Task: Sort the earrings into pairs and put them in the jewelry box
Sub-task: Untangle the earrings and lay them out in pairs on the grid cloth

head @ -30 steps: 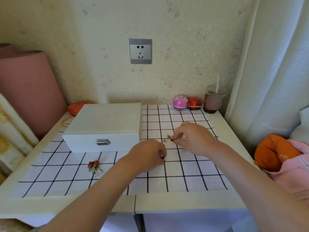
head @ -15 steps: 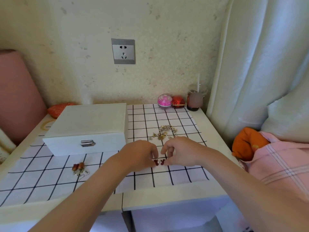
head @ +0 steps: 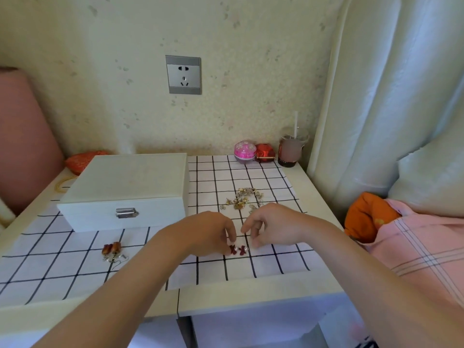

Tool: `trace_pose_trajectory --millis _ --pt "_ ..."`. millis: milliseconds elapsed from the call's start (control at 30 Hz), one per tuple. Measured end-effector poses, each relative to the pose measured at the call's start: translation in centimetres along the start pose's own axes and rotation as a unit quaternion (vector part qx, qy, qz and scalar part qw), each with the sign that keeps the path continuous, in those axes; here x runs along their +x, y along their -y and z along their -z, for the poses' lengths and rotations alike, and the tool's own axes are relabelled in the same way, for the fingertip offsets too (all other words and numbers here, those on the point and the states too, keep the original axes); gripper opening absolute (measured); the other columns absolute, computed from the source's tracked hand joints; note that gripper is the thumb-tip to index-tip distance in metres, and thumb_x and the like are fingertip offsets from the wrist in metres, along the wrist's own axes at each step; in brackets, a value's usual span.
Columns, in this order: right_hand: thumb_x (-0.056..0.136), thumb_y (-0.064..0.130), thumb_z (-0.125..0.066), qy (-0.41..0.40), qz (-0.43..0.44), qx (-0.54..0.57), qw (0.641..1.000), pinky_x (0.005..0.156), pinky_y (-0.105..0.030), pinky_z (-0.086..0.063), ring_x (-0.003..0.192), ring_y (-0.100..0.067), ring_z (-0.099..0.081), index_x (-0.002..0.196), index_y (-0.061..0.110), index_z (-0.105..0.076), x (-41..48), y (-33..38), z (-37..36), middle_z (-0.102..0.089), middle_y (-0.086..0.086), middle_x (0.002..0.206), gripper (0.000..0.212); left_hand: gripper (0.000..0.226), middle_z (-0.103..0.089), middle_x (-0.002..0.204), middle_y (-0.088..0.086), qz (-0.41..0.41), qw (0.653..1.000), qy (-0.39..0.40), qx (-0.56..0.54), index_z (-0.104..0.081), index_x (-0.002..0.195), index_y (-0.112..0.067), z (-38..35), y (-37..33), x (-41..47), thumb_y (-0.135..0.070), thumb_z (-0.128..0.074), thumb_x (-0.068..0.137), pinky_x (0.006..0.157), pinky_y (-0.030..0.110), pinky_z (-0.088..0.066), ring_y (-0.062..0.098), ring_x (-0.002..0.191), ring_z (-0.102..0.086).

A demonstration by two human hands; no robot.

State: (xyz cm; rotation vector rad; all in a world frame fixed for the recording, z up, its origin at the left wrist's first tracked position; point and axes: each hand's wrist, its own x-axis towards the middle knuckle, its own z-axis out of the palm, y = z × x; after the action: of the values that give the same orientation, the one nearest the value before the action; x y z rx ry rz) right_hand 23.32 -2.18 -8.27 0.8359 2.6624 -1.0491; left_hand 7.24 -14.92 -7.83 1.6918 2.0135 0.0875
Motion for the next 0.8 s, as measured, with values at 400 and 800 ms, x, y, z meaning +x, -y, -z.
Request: trace_pose_trajectory --millis 400,800 --pt "0.09 0.029 -0.071 -0.244 0.035 -0.074 0.966 0.078 -0.028 -0.048 0.093 -0.007 -0.057 0.105 0.037 -0.073 4.6 -1.3 0.6 -0.06 0.017 0.1 0.017 0.024 -0.062 0.111 -0.009 0.013 0.979 -0.204 0.028 -0.066 0.116 -0.032 0.8 1.5 6.0 -0.026 -0.061 0.093 0.089 0.037 -0.053 0.013 0.104 -0.058" --pt "0.089 0.034 -0.071 -0.25 0.035 -0.13 0.959 0.078 -0.032 -0.051 0.091 -0.01 -0.06 0.095 0.035 -0.074 5.6 -1.1 0.1 -0.061 0.013 0.1 0.006 0.021 -0.06 0.103 -0.009 -0.012 0.98 -0.193 0.033 -0.067 0.107 -0.031 1.0 2.6 7.6 -0.036 -0.069 0.087 0.085 0.037 -0.053 0.012 0.098 -0.056"
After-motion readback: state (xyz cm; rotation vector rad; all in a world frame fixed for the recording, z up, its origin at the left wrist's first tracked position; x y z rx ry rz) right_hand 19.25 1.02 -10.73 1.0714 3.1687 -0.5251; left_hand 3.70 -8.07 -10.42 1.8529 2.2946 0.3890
